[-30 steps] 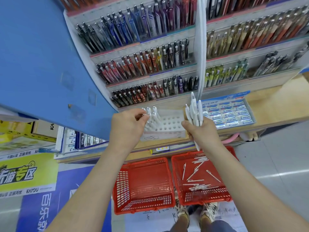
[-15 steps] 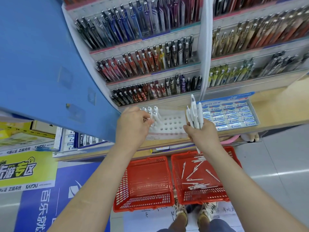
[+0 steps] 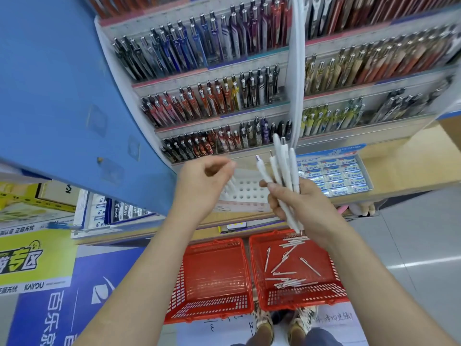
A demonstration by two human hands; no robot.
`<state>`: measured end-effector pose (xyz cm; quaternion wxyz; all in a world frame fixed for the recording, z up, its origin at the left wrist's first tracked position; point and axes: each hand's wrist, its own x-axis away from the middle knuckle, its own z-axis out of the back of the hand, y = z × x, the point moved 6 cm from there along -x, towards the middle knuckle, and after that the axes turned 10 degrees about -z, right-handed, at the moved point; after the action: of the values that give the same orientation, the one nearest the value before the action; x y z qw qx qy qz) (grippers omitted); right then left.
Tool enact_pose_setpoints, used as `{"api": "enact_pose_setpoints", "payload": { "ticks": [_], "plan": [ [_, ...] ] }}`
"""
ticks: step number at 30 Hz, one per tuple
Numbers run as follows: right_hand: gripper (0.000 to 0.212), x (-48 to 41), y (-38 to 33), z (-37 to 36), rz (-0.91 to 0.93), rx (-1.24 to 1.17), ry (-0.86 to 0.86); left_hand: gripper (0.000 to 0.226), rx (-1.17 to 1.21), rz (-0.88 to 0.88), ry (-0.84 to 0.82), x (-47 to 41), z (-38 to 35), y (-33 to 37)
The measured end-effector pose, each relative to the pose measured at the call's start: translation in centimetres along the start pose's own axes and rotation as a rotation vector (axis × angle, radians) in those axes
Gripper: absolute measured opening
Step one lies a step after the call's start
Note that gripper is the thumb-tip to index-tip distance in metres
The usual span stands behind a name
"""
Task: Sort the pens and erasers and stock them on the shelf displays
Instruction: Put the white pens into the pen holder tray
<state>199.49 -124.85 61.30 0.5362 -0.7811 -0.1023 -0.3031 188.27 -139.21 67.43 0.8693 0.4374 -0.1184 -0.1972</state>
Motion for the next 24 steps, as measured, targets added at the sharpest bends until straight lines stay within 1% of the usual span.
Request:
{"api": "enact_pose_setpoints", "payload": {
  "ticks": [1,2,4,7,9,11,15,16,18,20,22,24],
  "plan": [
    [0.014,0.4,-0.6,-0.6,0.008,0.020,-0.081,0.007,0.139,0.057,-0.054,-0.1,-0.7,0.5],
    [0.012,0.8,-1.1,-1.2,0.021,0.042,-0.137,0.012,0.229,0.091,-0.109,-0.1,-1.2,1.0],
    [0.015,1.2,-1.7,-1.8,0.043,0.075,-0.175,0.019,0.355,0.118,-0.163,0.1,-1.9,1.6],
    [0.019,1.3,-1.3,-1.6,0.031,0.027,-0.185,0.011,0.442,0.111,-0.076,0.0,-0.9,1.7],
    [0.030,1.3,-0.7,-1.2,0.002,-0.027,-0.197,0.006,0.459,0.103,0.013,-0.2,0.4,1.4],
    [0.033,1.1,-0.3,-0.5,-0.018,-0.078,-0.183,0.005,0.472,0.093,0.066,-0.5,1.5,1.1],
    [0.021,0.5,0.3,-0.1,-0.046,-0.146,-0.128,0.006,0.427,0.065,0.034,-0.4,2.3,1.3],
    [0.020,0.2,0.5,0.1,-0.056,-0.157,-0.086,0.007,0.411,0.050,0.061,-0.5,2.7,1.4],
    [0.018,-0.3,0.9,0.7,-0.073,-0.157,0.035,0.010,0.353,0.003,0.175,-0.9,4.1,1.4],
    [0.017,-0.6,1.3,1.5,-0.082,-0.144,0.136,0.011,0.222,-0.050,0.268,-1.6,5.3,1.5],
    [0.013,-0.8,1.6,2.1,-0.086,-0.148,0.180,0.014,0.080,-0.081,0.278,-2.1,5.3,1.2],
    [0.007,-0.8,1.9,2.3,-0.084,-0.168,0.192,0.017,-0.041,-0.102,0.254,-2.4,4.6,0.6]
  ]
}}
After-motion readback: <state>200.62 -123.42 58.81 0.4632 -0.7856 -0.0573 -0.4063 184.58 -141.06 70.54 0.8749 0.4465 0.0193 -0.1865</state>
